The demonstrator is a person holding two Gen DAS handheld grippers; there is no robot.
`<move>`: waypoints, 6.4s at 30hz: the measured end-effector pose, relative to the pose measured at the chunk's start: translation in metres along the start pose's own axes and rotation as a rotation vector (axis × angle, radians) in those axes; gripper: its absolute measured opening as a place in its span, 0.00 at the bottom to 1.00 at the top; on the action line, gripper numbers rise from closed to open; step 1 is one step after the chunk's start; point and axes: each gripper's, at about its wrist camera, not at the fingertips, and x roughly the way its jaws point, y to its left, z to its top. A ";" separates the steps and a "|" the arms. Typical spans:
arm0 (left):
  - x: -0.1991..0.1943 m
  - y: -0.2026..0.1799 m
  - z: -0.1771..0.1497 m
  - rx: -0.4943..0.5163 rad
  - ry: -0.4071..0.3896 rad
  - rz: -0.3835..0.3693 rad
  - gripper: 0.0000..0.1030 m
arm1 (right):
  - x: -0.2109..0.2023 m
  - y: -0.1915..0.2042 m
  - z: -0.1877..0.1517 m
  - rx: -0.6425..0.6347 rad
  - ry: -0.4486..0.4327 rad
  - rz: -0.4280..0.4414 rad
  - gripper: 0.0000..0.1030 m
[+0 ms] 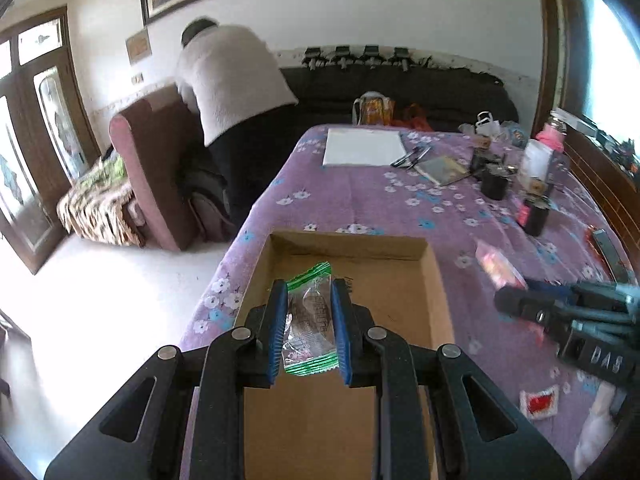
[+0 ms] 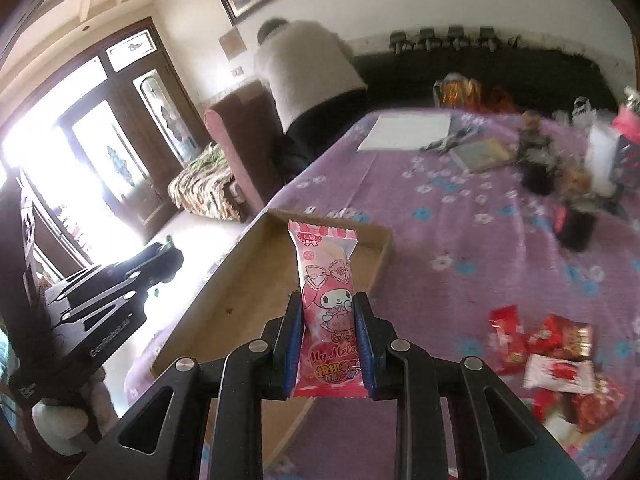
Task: Organize snacks
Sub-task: 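Carry both bags over the cardboard box and open both tools to drop them, then grasp the white-and-red packet with the left tool while the right grasps a green-wrapped candy, then carry both snacks into the cardboard box and open both tools, then grasp a red gold-emblem packet with the left tool while the right grasps a dark red packet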
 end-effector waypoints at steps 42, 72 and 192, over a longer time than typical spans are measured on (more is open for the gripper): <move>-0.037 -0.022 -0.034 -0.161 0.032 -0.273 0.72 | -0.066 -0.057 -0.054 -0.003 -0.040 -0.066 0.39; -0.056 -0.113 -0.113 -0.025 0.146 -0.433 0.73 | -0.084 -0.124 -0.124 0.048 -0.014 -0.042 0.43; -0.079 0.003 -0.048 -0.203 -0.126 -0.140 0.77 | -0.065 -0.056 -0.049 -0.011 -0.108 -0.123 0.35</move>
